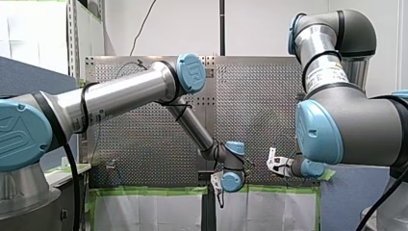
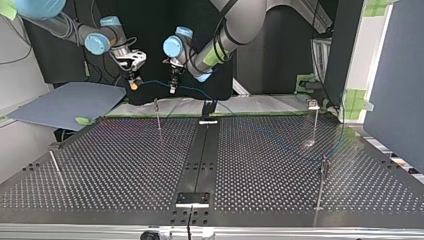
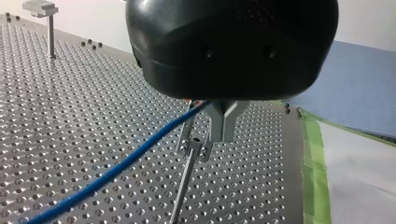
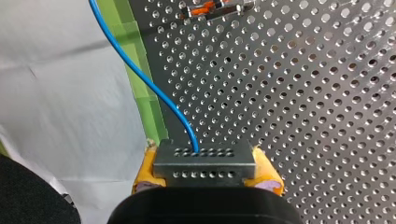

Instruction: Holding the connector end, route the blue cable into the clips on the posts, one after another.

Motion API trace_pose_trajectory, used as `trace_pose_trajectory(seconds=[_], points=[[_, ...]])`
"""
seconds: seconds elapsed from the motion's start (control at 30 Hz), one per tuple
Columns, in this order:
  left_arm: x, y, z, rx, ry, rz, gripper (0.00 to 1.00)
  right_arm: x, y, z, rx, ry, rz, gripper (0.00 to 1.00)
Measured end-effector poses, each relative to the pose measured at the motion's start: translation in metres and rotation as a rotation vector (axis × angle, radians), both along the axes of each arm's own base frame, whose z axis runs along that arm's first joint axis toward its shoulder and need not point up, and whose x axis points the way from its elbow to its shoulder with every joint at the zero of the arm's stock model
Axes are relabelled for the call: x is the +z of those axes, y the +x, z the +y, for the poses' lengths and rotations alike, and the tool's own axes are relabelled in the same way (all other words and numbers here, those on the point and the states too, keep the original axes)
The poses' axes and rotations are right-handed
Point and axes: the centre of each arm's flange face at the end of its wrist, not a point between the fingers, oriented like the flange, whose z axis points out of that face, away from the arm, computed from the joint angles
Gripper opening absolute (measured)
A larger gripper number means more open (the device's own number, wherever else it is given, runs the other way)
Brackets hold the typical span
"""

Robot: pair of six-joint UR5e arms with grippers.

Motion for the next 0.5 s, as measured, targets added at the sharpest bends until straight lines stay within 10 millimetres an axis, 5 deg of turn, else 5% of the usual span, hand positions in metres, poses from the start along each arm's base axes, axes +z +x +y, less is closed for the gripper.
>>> trace_pose_trajectory(seconds=[0.27, 0.5], points=[[-0.001, 0.006, -0.002, -0.038, -0.013, -0.004, 0.0, 0.002, -0.01, -0.011, -0.014, -0.004, -0.001, 0.0], [-0.021, 0.008, -0.007, -0.068, 0.009, 0.024, 0.0, 0.006, -0.012, -0.022, 0.006, -0.022, -0.015, 0.0]])
